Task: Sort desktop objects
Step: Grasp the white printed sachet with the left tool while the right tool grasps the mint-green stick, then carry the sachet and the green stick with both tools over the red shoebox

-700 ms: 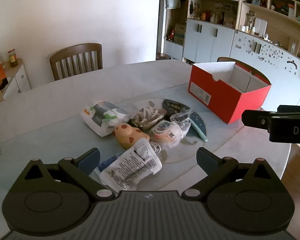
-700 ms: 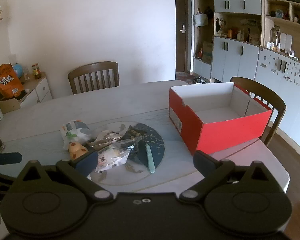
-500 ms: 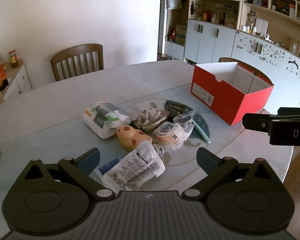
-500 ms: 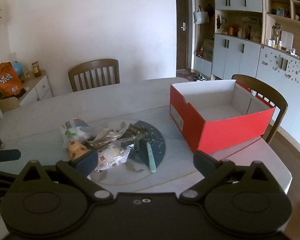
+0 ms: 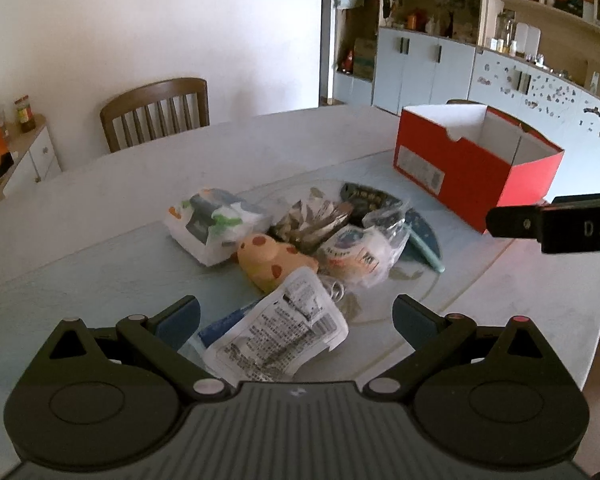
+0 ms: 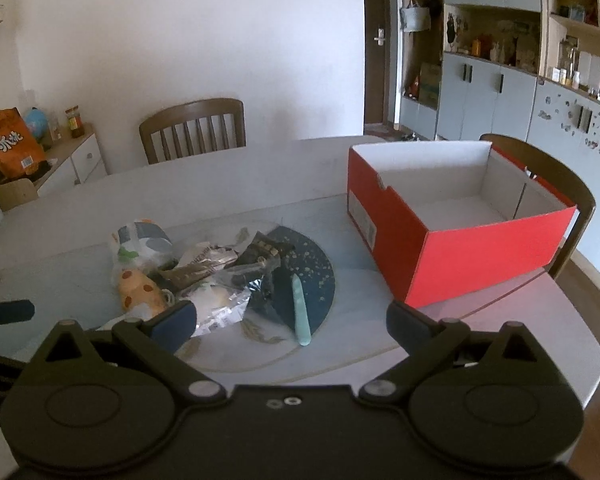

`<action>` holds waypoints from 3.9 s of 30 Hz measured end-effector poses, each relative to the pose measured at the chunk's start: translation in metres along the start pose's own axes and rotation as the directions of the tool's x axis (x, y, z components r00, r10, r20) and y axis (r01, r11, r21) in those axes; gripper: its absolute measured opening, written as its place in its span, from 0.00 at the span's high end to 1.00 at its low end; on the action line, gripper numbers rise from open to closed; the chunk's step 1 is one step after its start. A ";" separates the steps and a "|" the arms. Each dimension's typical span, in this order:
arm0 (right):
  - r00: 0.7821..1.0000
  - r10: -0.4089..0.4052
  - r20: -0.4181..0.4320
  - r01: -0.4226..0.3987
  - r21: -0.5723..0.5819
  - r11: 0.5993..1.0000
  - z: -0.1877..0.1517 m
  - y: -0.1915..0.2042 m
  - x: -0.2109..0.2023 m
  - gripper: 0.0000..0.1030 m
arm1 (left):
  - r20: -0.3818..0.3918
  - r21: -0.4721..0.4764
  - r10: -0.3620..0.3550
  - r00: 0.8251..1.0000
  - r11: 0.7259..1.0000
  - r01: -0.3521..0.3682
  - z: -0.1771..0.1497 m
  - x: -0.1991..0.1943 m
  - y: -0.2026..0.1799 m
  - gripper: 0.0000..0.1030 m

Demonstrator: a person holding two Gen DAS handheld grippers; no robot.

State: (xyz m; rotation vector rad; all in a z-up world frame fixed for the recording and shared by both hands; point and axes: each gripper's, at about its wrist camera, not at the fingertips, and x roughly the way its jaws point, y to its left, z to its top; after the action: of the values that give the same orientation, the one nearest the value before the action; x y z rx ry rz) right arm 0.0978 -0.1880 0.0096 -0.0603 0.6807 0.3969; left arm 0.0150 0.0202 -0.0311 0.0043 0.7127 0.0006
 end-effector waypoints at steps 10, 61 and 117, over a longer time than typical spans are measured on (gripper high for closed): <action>0.998 0.019 -0.052 -0.021 -0.032 0.999 -0.007 -0.004 0.037 0.06 | 0.005 0.084 0.007 1.000 0.996 -0.007 -0.015 0.032 -0.001 0.00; 0.987 -0.020 -0.160 0.006 -0.090 0.996 -0.014 0.004 0.141 0.88 | -0.023 0.153 -0.068 0.997 0.986 0.070 -0.030 0.071 0.005 0.38; 0.982 -0.012 -0.189 -0.030 -0.218 0.976 -0.023 -0.061 0.102 0.58 | -0.037 0.015 -0.060 0.998 0.998 0.061 0.004 0.033 -0.036 0.39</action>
State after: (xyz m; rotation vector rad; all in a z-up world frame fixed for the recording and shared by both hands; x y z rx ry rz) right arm 0.1793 -0.2138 -0.0765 -0.3085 0.8232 0.4787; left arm 0.0426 -0.0158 -0.0504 -0.0022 0.7489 -0.0631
